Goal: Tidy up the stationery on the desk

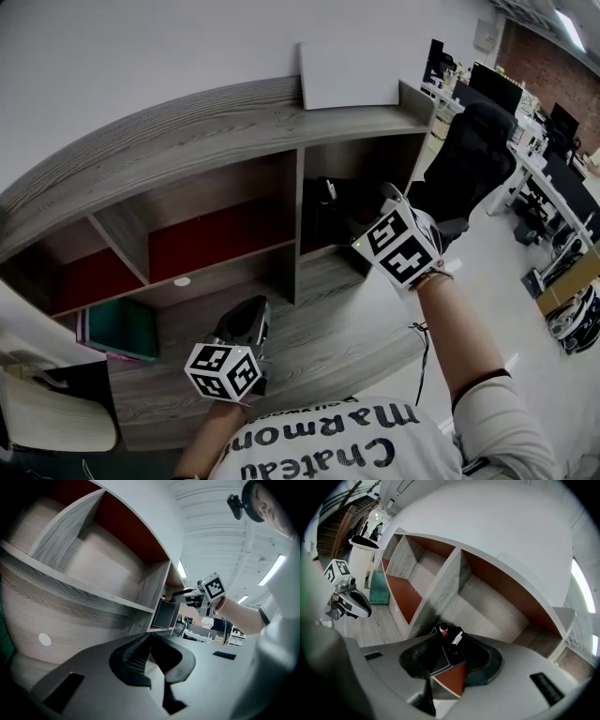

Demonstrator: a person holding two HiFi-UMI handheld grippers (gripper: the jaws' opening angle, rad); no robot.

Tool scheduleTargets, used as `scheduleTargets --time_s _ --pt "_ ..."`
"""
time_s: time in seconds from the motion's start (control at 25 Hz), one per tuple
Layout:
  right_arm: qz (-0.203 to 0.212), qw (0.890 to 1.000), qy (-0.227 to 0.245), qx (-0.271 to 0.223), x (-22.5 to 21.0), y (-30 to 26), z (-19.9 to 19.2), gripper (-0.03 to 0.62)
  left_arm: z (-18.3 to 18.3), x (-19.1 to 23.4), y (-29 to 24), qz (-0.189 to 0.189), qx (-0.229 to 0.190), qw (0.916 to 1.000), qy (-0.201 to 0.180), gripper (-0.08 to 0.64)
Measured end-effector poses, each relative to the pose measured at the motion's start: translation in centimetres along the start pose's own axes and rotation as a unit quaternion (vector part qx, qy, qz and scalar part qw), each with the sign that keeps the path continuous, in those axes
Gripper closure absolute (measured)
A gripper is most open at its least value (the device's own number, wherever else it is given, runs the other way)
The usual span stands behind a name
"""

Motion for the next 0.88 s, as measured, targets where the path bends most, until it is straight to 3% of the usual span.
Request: scheduleTargets --time_s 0.4,0.88 --pt "-0.008 0.999 -0.028 -0.044 0.1 1.4 -0.1 0.456 -0.5 -1.9 -0.2 -0.004 0.010 0.9999 -0.007 0.545" --pt "0.035 0.989 -0.085 -0.115 0.9 6.0 -1.7 0.465 0.6 -5.4 0.1 0.042 -0.010 0.9991 -0.003 0.545"
Point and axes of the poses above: the fingertips, and each gripper's own axes: y backward along the fingers, x to its left, z out of its top, the point moved 2 cm from there along y, backward along the fingers, and after that the axes turned 9 degrees about -y, right-handed, at the moved point
